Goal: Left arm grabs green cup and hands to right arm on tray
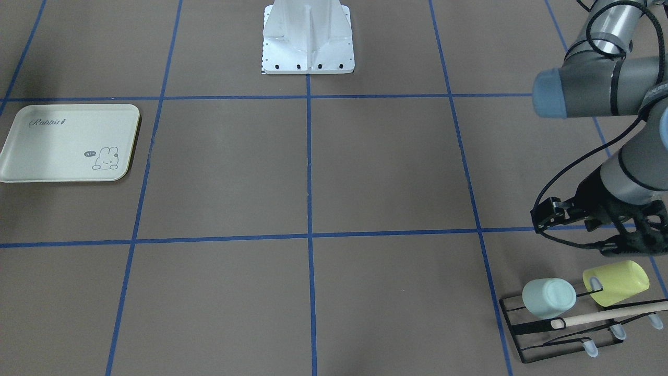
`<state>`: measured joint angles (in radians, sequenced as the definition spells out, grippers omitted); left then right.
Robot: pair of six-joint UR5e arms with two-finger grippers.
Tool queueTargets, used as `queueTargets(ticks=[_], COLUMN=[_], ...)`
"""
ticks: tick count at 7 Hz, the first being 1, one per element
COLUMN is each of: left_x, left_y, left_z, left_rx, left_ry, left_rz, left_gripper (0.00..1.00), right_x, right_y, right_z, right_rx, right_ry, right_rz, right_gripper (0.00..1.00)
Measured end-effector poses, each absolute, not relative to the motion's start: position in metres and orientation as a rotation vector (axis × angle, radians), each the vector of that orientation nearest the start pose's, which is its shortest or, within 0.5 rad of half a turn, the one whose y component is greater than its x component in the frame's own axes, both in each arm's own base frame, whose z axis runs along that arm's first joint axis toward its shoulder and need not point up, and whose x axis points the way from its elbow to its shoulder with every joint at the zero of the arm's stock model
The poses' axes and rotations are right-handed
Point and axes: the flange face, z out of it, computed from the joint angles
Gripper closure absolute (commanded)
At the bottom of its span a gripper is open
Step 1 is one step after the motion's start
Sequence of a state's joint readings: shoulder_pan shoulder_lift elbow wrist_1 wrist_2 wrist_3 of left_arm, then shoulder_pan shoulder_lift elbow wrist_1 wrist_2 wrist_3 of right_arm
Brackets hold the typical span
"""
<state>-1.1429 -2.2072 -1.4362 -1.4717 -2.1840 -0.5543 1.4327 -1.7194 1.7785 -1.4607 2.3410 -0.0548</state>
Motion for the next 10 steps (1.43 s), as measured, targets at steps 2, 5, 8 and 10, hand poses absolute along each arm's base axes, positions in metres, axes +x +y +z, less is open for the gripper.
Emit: queueTargets(ticks=[2,5,8,10], left_x=[0.247,0.262,0.273,0.282], left_y=[-0.718,-0.743,-0.762,-0.765], left_z=[0.360,0.370,0.377,0.384], left_rx=[0.059,0.100,0.089,0.071], left_ry=[0.692,0.610,0.596,0.588], left_rz=[0.000,-0.007,-0.011,-0.007], left_gripper=[0.04,0.04,0.05,0.06], right_x=[-0.003,-0.007,-0.007,-0.007], right_y=[-0.444,-0.446,-0.446,-0.446], right_z=[0.618,0.621,0.622,0.622], right_rx=[0.117,0.110,0.108,0.108], right_ry=[-0.775,-0.774,-0.775,-0.775], right_rz=[-0.259,-0.265,-0.264,-0.264], right_gripper=[0.00,0.00,0.00,0.00])
